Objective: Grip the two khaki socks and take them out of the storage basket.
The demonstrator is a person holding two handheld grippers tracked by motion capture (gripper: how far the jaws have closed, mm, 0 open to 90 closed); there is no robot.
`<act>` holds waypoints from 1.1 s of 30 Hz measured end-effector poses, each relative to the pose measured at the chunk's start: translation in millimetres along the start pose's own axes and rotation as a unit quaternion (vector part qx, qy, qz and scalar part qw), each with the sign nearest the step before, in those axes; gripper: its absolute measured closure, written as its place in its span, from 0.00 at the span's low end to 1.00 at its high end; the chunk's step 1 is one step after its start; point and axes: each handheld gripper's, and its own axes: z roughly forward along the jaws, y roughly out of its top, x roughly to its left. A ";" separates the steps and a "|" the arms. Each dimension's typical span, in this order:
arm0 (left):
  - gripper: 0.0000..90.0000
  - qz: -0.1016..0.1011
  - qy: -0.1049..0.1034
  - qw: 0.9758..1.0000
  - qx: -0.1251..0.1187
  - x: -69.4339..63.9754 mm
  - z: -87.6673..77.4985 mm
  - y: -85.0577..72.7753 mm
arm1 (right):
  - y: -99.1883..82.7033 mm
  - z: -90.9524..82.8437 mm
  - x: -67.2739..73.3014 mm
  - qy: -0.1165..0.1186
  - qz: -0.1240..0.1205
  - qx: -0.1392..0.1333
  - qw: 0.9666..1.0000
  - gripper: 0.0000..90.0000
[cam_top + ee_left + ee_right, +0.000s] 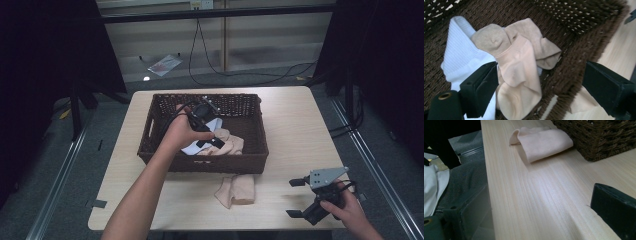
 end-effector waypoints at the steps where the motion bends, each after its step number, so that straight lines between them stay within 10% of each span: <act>1: 0.14 0.000 0.000 1.000 -0.001 1.7 2.6 -0.5 | 0.0 -0.1 0.0 0.000 0.000 0.000 1.000 0.02; 33: 0.15 -0.008 -0.013 0.998 0.057 22.5 56.8 -0.9 | 0.1 -0.2 0.0 -0.001 0.000 0.000 1.000 0.02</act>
